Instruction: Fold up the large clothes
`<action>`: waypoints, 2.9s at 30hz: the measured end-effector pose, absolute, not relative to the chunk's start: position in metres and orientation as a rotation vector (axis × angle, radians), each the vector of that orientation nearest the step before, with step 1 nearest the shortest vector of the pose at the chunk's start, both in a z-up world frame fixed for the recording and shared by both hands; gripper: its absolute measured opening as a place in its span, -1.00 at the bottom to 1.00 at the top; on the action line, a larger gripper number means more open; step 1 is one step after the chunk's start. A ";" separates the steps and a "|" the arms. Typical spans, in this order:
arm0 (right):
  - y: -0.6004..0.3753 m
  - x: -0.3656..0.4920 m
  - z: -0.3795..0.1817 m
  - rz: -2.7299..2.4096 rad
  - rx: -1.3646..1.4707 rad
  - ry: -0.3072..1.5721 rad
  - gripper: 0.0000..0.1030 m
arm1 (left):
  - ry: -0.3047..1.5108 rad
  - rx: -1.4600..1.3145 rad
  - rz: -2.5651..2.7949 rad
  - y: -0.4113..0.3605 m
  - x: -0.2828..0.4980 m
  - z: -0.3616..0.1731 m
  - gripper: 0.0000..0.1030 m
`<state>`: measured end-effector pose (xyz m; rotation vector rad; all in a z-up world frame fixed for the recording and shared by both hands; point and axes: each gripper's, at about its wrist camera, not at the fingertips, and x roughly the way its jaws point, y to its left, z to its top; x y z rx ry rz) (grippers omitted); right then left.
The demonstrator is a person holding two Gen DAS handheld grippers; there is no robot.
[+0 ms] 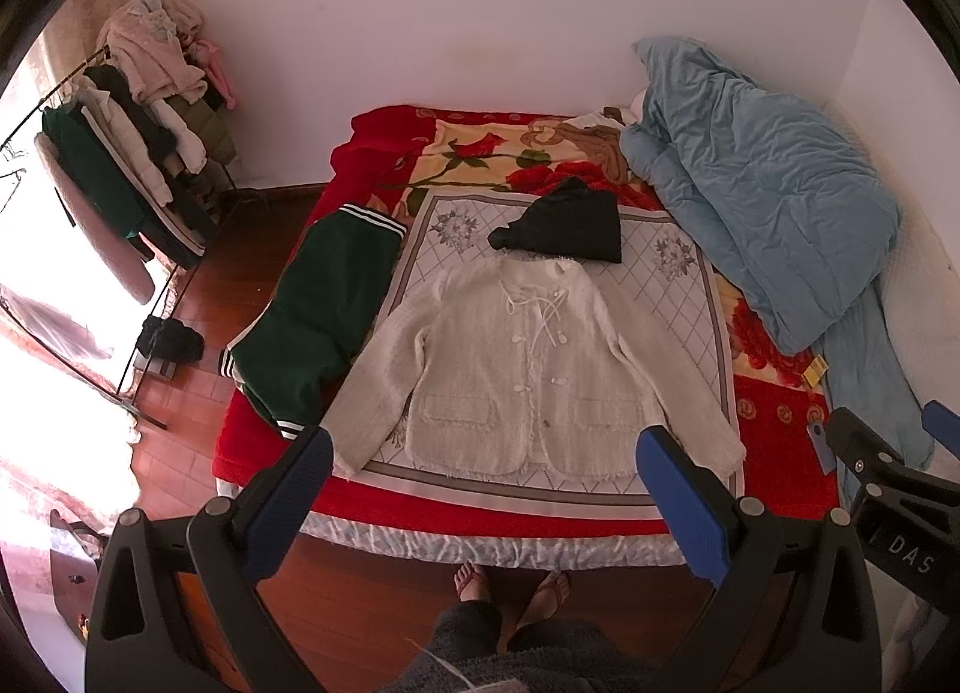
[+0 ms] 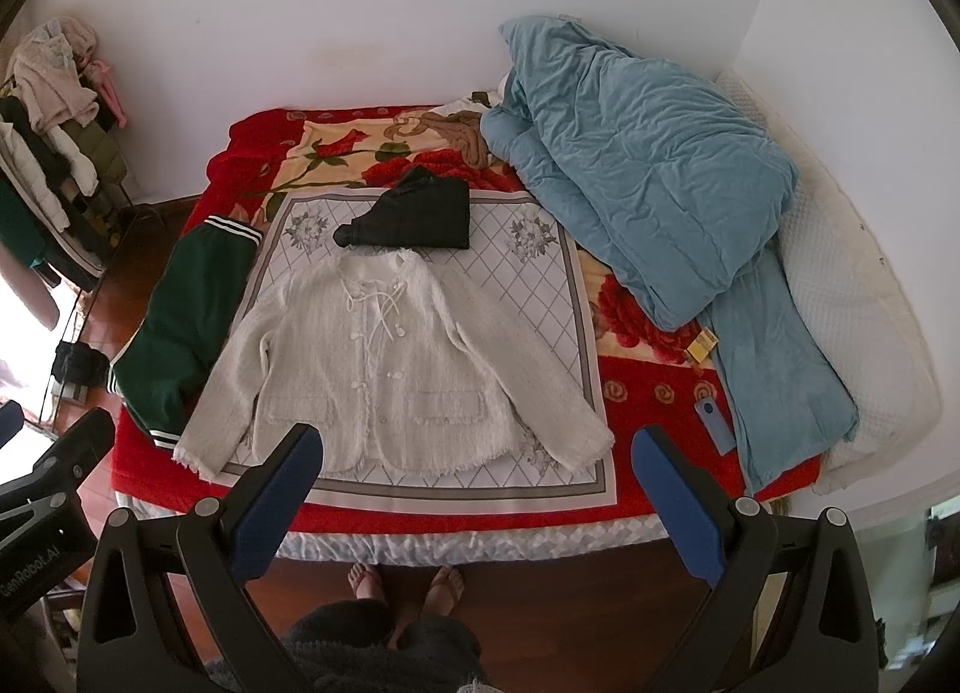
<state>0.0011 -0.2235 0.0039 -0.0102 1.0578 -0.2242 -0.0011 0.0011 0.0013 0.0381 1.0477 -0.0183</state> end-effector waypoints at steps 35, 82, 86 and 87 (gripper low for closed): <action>-0.222 0.001 0.006 -0.225 -0.006 1.059 1.00 | 1.042 0.040 -0.019 -0.012 0.001 0.000 1.00; -0.596 0.094 -0.553 -0.790 0.895 1.360 0.43 | 1.298 0.319 0.119 -0.183 0.220 -0.386 1.00; -0.629 0.098 -0.618 -0.840 0.915 1.423 0.43 | 1.369 0.354 0.108 -0.217 0.228 -0.453 1.00; -0.637 0.099 -0.638 -0.838 0.927 1.439 0.43 | 1.376 0.364 0.106 -0.225 0.230 -0.464 1.00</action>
